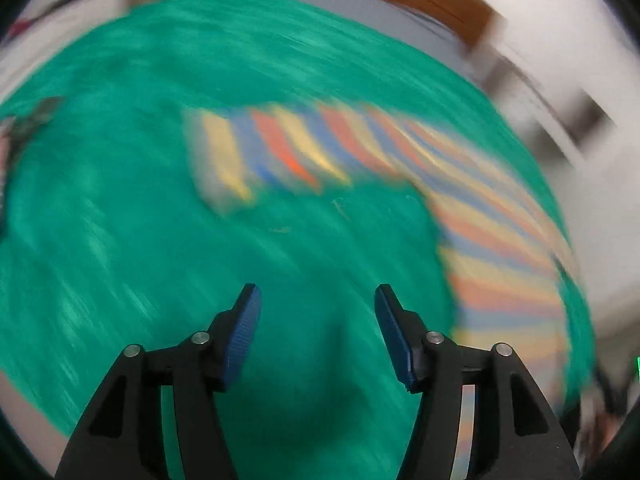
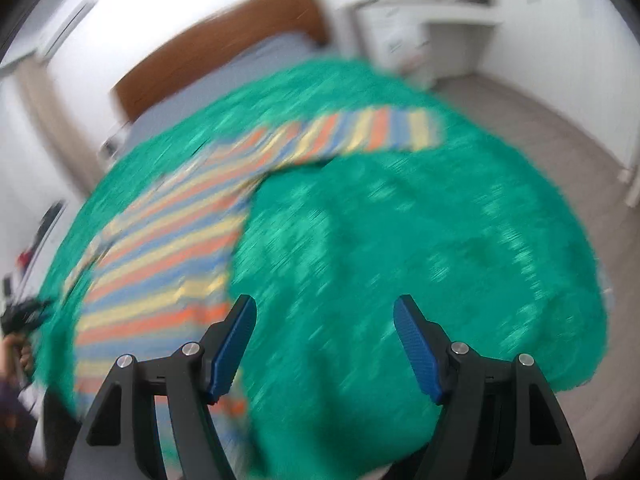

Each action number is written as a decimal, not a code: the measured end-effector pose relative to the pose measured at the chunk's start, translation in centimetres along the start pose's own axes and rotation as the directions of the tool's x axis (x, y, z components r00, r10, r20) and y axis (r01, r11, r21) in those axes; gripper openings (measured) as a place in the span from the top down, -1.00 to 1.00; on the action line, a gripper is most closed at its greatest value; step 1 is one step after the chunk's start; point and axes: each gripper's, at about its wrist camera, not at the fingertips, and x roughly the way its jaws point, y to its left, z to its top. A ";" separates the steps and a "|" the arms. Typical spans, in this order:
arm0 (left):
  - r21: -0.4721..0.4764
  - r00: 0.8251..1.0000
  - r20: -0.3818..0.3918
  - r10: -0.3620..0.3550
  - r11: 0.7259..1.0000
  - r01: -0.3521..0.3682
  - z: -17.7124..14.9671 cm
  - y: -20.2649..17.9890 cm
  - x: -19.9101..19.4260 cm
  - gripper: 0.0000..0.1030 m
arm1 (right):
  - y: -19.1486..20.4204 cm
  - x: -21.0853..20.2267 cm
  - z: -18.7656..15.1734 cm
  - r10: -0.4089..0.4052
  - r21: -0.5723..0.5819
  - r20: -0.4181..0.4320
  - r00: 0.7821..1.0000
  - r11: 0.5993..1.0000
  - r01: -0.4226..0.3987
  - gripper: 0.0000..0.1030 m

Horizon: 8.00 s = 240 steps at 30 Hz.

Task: Fold small clothes

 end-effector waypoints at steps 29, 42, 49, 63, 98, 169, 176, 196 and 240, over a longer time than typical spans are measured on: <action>0.279 0.967 -0.250 0.056 0.960 0.017 -13.0 -9.4 4.4 0.94 | 3.1 7.7 -2.8 0.179 -0.087 -0.433 0.883 0.967 -0.239 0.93; 0.336 0.954 -0.259 0.149 0.940 -0.055 -13.0 -9.5 4.9 0.83 | 2.0 8.9 -3.1 -0.024 -0.132 -0.455 0.890 0.990 -0.041 0.94; 0.349 0.985 -0.116 0.129 0.934 -0.081 -12.4 -11.0 0.2 -0.42 | 0.8 5.0 -0.8 0.039 -0.069 -0.418 0.908 0.995 -0.074 0.31; 0.188 0.966 0.229 0.120 0.968 -0.165 -6.1 -10.7 -3.3 -0.76 | -17.4 8.2 17.5 0.072 0.456 0.025 0.997 0.887 -0.075 0.07; 0.071 0.929 0.290 0.228 0.963 -0.259 -6.2 -3.6 4.2 -0.79 | 21.3 19.7 28.1 0.314 -0.215 -0.114 0.942 0.918 -0.332 0.93; 0.246 0.984 0.145 0.106 0.959 -0.139 21.6 -13.4 3.8 0.95 | -3.0 15.3 7.1 -0.040 -0.101 0.166 0.985 0.993 0.057 -0.65; 0.448 0.997 0.070 -0.010 0.894 -0.022 17.5 -27.2 10.2 0.89 | -3.2 15.2 6.9 -0.030 -0.097 0.169 0.985 0.994 0.047 -0.65; 0.552 0.993 -0.033 0.110 0.831 -0.074 9.2 -15.5 13.1 -0.43 | -3.3 15.2 6.9 -0.026 -0.096 0.168 0.985 0.994 0.043 -0.66; 0.194 0.989 0.145 -0.039 0.981 0.010 7.1 -9.7 16.1 0.82 | 15.6 28.0 22.6 0.341 0.085 -0.303 0.890 0.940 -0.331 0.56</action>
